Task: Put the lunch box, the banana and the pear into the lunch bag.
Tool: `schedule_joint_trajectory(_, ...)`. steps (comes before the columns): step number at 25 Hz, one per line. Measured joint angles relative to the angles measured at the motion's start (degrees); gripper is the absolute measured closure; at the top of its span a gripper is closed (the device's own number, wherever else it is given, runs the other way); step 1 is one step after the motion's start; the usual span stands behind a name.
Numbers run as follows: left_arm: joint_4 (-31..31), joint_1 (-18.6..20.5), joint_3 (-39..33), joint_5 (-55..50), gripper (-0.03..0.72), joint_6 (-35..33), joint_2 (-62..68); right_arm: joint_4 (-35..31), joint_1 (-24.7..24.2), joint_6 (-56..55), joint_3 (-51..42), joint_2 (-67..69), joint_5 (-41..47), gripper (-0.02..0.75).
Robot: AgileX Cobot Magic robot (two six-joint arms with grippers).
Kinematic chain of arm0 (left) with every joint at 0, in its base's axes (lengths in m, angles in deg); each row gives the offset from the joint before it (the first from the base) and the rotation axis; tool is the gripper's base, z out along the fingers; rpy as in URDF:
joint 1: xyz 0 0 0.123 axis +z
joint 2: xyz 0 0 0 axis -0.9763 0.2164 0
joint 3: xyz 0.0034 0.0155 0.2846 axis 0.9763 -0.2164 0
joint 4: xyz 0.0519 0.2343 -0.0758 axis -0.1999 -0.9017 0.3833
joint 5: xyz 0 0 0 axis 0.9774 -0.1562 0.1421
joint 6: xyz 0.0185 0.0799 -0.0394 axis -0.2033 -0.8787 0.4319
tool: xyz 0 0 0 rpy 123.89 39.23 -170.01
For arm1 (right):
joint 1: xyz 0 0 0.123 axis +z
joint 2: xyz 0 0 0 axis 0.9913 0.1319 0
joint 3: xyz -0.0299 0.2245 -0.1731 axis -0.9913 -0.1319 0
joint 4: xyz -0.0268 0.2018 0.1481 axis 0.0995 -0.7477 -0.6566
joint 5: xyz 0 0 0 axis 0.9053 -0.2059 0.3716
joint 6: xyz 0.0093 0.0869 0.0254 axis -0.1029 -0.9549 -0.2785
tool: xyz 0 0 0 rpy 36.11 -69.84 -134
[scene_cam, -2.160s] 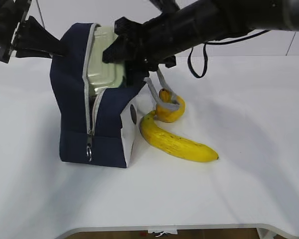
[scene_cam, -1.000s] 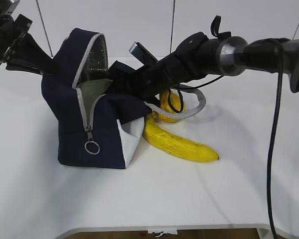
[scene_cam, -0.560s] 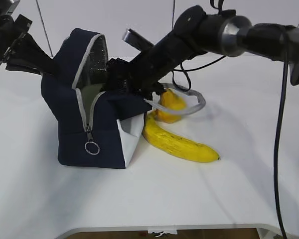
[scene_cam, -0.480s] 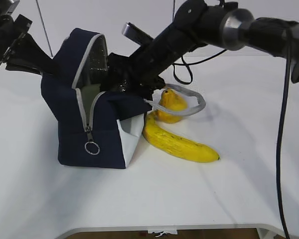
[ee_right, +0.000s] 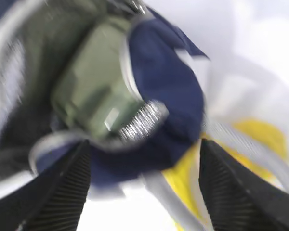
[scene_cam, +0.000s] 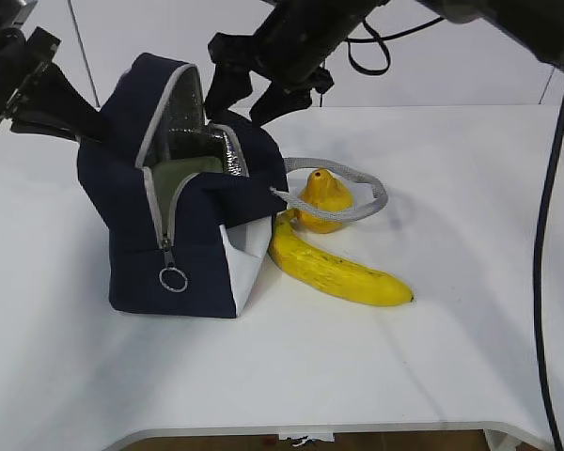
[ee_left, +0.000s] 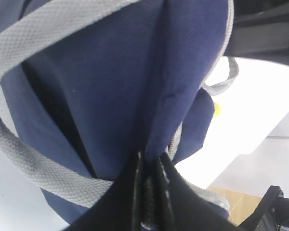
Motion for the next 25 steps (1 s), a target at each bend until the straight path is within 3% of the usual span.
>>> schedule_joint_trajectory(5, 0.00, 0.00, 0.00, 0.00, 0.675, 0.00, 0.00, 5.61, 0.00, -0.12, -4.92, -5.61, 0.26, 0.196)
schedule_joint_trajectory(12, -0.35, 0.00, 0.00, 0.00, 0.675, 0.00, 0.00, 15.46, 0.00, 4.66, -24.42, -20.39, 0.41, 0.196)
schedule_joint_trajectory(17, -1.68, 0.00, 0.00, 0.00, 0.675, 0.00, 0.00, 16.86, 0.00, 12.30, -35.11, -24.92, 0.41, 0.196)
schedule_joint_trajectory(25, -2.35, 0.00, 0.00, 0.00, 0.675, 0.00, 0.00, 15.56, 0.00, 13.63, -44.07, -25.06, 0.09, 0.196)
